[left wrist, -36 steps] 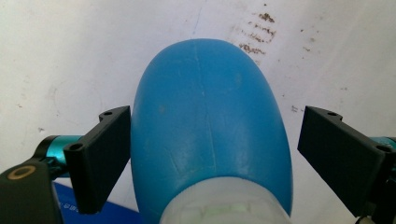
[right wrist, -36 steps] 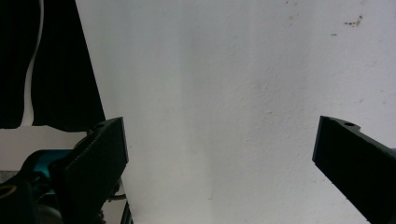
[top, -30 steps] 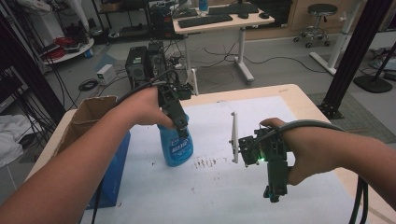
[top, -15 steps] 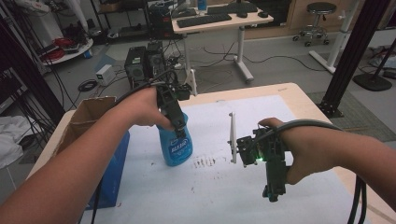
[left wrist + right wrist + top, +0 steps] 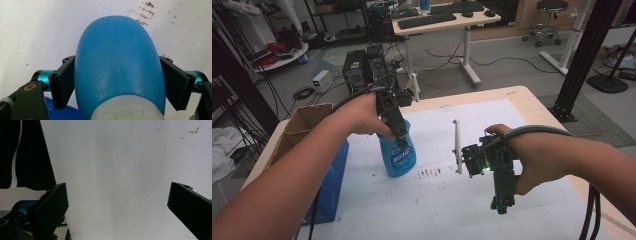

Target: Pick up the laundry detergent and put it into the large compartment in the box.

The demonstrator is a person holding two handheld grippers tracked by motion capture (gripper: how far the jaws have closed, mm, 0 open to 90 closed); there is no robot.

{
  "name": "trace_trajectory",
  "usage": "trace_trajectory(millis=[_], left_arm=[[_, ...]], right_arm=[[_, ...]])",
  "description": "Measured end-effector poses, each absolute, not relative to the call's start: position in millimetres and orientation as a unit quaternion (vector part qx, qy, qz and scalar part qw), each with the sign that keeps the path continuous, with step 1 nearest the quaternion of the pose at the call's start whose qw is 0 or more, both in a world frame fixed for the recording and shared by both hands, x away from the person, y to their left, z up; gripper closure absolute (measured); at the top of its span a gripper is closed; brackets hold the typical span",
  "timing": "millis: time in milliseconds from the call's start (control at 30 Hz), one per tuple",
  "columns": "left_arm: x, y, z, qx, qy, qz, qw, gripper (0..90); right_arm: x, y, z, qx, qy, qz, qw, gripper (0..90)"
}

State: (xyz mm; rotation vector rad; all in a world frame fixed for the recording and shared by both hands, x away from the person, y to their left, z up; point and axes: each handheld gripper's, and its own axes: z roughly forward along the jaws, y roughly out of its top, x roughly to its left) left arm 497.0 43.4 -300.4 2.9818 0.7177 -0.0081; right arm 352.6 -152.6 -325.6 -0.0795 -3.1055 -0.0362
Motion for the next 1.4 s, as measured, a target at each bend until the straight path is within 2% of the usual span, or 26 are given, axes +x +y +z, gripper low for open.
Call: trace_trajectory(millis=[300, 367, 833, 867, 1400], left_arm=[[496.8, 42.7, -299.9, 0.972, 0.231, 0.004, 0.032, 23.4], [496.5, 42.1, -299.7, 0.972, 0.231, -0.001, 0.034, 28.2], [496.5, 41.0, -299.9, 0.97, 0.239, 0.002, 0.035, 32.2], [497.2, 41.1, -299.7, 0.969, 0.243, 0.005, 0.036, 37.0], [492.6, 45.9, -294.1, 0.968, 0.25, -0.001, 0.031, 38.2]], right_arm=[[351.9, -152.2, -325.4, -0.026, -0.999, -0.011, 0.014, 2.4], [352.4, -152.4, -325.3, -0.022, -1.0, -0.01, 0.012, 2.4], [352.6, -152.9, -326.8, -0.026, -0.999, -0.012, 0.013, 2.4], [352.4, -152.6, -327.3, -0.028, -0.999, -0.012, 0.016, 2.4], [351.6, -152.7, -328.4, -0.027, -0.999, -0.014, 0.017, 2.4]])
